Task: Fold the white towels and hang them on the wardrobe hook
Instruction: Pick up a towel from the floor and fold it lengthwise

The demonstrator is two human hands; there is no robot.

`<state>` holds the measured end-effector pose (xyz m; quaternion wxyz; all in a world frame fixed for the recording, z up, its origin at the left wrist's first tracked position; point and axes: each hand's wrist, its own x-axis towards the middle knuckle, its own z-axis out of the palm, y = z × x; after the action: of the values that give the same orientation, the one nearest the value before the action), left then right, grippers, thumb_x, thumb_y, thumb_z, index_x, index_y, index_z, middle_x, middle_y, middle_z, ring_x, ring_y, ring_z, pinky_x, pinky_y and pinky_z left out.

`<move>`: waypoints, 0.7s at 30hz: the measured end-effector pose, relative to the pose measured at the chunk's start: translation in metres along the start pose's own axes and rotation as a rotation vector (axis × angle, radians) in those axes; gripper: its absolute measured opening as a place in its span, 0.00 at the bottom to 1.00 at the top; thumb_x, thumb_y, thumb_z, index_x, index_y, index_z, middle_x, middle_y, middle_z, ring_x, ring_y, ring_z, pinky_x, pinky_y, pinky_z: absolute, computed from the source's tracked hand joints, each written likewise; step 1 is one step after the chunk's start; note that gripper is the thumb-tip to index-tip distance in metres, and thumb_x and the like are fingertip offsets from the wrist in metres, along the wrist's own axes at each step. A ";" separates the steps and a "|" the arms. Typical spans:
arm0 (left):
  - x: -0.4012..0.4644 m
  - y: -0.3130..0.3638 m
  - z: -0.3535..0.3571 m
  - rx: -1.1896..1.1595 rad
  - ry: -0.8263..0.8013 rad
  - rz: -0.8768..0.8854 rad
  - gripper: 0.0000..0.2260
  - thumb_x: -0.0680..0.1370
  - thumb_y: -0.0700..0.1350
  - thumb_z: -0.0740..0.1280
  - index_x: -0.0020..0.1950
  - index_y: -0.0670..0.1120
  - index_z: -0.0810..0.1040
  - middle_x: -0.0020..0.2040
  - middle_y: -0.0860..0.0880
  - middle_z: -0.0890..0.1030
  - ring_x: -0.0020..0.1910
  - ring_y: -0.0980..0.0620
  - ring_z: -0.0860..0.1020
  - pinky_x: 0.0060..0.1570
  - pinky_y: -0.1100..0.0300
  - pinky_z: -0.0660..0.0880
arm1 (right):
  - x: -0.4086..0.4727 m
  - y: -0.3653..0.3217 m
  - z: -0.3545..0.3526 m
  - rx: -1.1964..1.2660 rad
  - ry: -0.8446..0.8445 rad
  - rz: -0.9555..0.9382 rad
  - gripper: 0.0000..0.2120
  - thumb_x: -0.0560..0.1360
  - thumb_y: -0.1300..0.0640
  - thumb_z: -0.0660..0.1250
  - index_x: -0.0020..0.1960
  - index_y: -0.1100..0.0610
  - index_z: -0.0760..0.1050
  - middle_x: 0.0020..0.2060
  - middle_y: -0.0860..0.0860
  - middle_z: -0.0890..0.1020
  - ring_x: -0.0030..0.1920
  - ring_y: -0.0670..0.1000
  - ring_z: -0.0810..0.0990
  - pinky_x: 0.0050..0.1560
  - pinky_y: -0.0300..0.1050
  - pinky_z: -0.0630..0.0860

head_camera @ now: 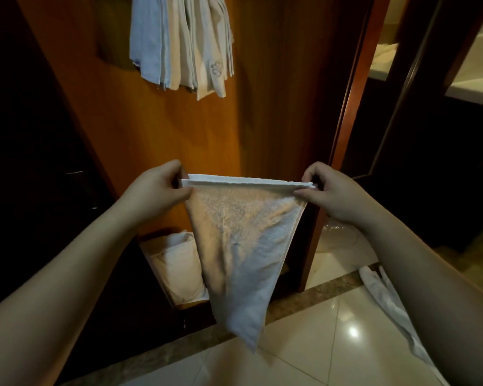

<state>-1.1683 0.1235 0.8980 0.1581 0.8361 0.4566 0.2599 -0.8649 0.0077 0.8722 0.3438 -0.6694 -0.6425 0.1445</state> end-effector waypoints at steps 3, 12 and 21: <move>0.006 0.002 -0.012 -0.110 -0.050 -0.019 0.06 0.76 0.41 0.72 0.45 0.46 0.75 0.45 0.45 0.79 0.42 0.46 0.77 0.43 0.46 0.75 | 0.010 -0.004 -0.002 -0.001 0.007 -0.004 0.10 0.77 0.51 0.71 0.45 0.48 0.69 0.40 0.53 0.78 0.36 0.49 0.72 0.38 0.46 0.68; 0.017 0.005 -0.021 -0.501 -0.193 -0.174 0.07 0.76 0.30 0.68 0.47 0.41 0.79 0.44 0.45 0.79 0.44 0.51 0.77 0.44 0.60 0.72 | 0.028 -0.022 -0.019 -0.115 -0.002 -0.085 0.02 0.81 0.51 0.65 0.51 0.46 0.76 0.49 0.42 0.75 0.50 0.44 0.76 0.46 0.35 0.67; 0.016 0.018 -0.024 -0.899 -0.060 -0.140 0.12 0.76 0.29 0.64 0.39 0.44 0.72 0.38 0.47 0.78 0.37 0.49 0.76 0.30 0.61 0.74 | 0.026 -0.033 -0.015 0.347 0.274 -0.012 0.09 0.82 0.43 0.62 0.45 0.42 0.75 0.40 0.46 0.82 0.43 0.47 0.82 0.49 0.54 0.77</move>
<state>-1.1630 0.1281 0.9309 0.5358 0.6587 0.3490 0.3966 -0.8769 0.0261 0.9111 0.5387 -0.6099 -0.5592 0.1586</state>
